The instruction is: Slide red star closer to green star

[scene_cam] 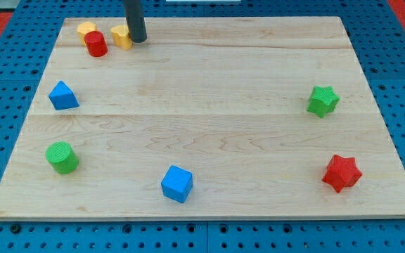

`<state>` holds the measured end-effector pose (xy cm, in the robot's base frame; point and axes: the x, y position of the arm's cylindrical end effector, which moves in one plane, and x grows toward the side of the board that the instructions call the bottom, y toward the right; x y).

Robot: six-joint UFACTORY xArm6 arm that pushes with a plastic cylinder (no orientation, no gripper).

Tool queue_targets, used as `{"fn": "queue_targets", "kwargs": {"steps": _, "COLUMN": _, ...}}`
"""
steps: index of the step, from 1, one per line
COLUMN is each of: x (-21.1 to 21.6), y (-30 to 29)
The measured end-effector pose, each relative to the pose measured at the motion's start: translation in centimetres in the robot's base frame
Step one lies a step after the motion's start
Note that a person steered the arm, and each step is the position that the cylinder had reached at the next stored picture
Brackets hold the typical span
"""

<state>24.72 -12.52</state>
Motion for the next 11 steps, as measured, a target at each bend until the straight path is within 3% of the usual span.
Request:
{"fn": "queue_targets", "kwargs": {"steps": 3, "x": -0.9, "y": -3.1}}
{"fn": "queue_targets", "kwargs": {"steps": 6, "x": 4.6, "y": 16.0}}
{"fn": "queue_targets", "kwargs": {"steps": 9, "x": 7.1, "y": 33.3}}
{"fn": "queue_targets", "kwargs": {"steps": 11, "x": 13.3, "y": 42.5}}
